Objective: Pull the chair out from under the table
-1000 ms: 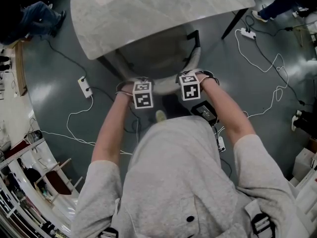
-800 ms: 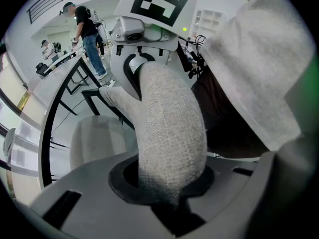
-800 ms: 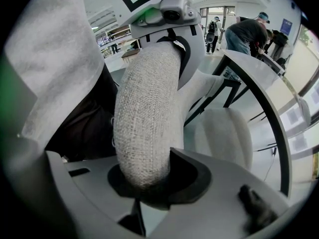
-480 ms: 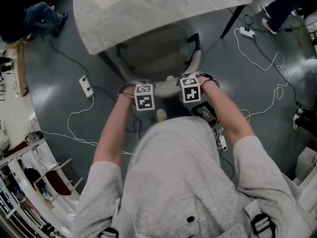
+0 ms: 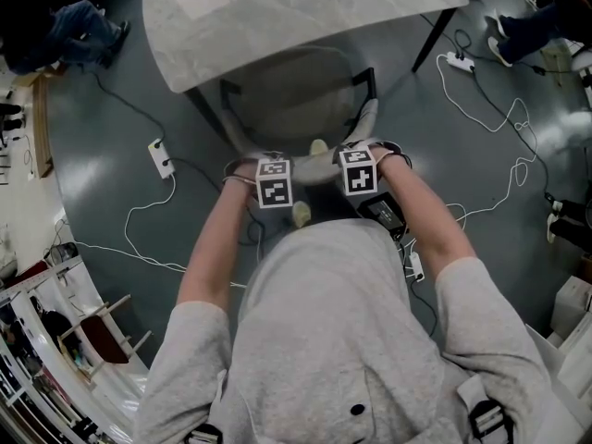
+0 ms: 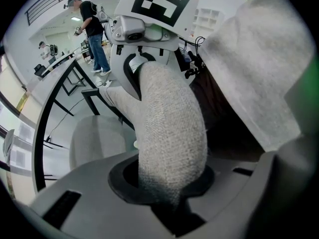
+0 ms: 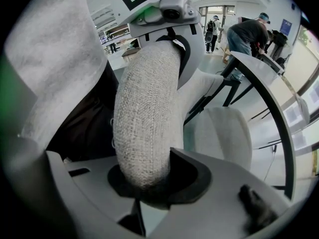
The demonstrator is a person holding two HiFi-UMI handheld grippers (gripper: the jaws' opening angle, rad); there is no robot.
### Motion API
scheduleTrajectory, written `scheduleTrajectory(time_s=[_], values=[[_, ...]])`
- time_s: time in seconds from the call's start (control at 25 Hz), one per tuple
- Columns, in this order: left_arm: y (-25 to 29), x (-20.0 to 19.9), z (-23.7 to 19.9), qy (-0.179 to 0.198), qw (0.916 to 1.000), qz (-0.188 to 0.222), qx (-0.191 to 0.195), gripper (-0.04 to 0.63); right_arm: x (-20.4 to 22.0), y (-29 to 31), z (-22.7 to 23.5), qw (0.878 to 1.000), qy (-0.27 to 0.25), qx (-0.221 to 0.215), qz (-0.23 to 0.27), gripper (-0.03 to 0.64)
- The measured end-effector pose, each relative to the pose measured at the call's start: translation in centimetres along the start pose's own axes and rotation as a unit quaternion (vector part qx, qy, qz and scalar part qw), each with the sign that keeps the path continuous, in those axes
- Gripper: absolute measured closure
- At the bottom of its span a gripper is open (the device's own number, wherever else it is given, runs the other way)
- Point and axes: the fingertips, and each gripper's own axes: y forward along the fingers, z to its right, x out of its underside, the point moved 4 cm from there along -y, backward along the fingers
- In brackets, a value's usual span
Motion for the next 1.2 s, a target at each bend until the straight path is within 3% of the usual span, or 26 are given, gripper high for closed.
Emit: scheduleTrajectory(time_s=[1.2], values=[[0.7, -0.3, 7.3, 0.012, 0.9999, -0.005, 0.004, 0.485, -1.7, 1.2, -7.4, 1.000, 0.016, 0.002, 0.000, 0.522]])
